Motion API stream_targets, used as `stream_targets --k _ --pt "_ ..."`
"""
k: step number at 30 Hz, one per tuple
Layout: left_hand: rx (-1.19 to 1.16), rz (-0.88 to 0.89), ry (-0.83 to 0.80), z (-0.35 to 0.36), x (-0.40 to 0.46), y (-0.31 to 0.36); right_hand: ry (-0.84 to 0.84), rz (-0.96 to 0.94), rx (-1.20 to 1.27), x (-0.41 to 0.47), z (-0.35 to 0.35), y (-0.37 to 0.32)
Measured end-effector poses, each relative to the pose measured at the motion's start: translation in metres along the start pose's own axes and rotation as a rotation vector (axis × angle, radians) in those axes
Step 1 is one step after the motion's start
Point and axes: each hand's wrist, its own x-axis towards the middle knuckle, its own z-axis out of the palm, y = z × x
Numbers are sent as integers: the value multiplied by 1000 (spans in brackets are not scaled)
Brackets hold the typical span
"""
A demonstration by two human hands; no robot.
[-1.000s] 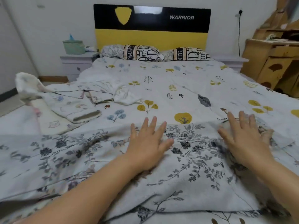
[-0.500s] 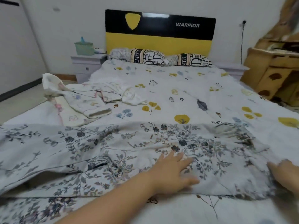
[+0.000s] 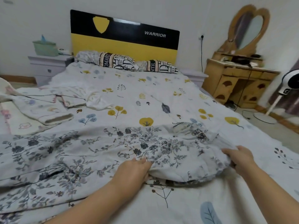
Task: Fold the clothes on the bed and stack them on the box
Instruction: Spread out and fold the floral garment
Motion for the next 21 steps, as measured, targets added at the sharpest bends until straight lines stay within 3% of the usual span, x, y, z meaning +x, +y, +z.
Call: stream_targets --k 2,5,7,9,10,11,13,15,17,21 --pt "-51 8 75 -4 2 10 85 -141 -17 8 -17 -14" --pt "-89 90 118 -6 5 40 184 -188 -54 21 -46 -26" --pt "-114 133 -81 -5 6 60 244 -134 -180 30 -59 -15" --pt "-265 125 -430 -11 7 66 224 44 -473 33 -59 2" --pt "-343 95 -443 -16 8 65 240 116 -606 31 -56 7" --pt "-403 53 -350 -21 10 60 271 141 -687 28 -48 10" --pt "-289 -122 -134 -25 21 40 312 -64 -733 12 -24 6" --pt "-47 -298 -63 -22 30 10 220 -361 -776 -3 7 -2" --pt "80 -429 -114 -11 33 -21 60 -531 -888 -3 39 0" --pt "98 -463 -300 29 15 -57 -289 -456 -1056 29 65 33"
